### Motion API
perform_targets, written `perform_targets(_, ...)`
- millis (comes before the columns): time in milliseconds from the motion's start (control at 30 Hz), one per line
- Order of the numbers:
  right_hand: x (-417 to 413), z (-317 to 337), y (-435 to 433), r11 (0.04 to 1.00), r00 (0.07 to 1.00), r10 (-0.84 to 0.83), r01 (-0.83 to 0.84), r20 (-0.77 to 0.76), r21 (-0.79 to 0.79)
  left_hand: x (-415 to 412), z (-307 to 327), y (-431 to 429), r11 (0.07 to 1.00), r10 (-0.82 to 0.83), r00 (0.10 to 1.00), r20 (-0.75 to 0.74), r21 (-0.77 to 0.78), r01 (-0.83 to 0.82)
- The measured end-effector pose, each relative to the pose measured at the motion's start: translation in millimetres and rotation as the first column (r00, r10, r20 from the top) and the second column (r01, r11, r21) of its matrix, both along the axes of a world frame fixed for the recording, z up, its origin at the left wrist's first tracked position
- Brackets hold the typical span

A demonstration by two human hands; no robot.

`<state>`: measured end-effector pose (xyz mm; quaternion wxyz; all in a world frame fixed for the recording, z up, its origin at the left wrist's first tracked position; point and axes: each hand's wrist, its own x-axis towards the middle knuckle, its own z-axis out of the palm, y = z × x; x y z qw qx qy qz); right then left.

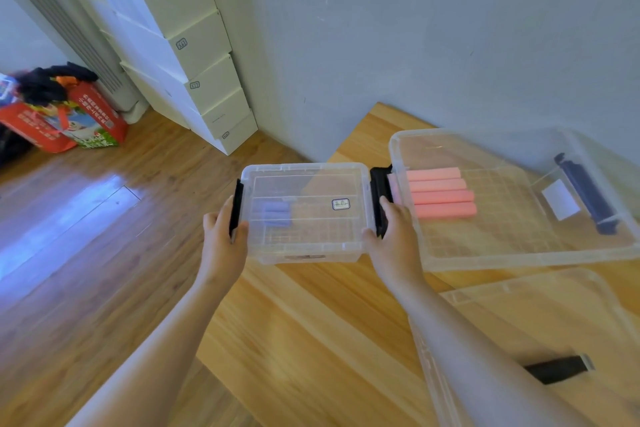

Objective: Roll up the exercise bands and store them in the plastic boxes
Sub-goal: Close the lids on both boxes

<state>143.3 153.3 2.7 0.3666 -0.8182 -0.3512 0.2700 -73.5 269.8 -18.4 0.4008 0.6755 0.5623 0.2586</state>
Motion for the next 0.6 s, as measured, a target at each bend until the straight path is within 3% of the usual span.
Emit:
perform_targets(433,-2.1,-2.5,10.8,0.999,0.990,0.030,-0.028,0.135,-0.018,1.6,6.4,-2.8,1.000,-0.027,0.996,-0.080,-0.009,0.027)
perform_targets(600,4.0,3.3,5.6,0.991,0.984,0.128,-0.122,0.120,-0.059,3.0,3.1,-3.0,0.997,-0.029,0.993,-0.118,-0.076,0.020)
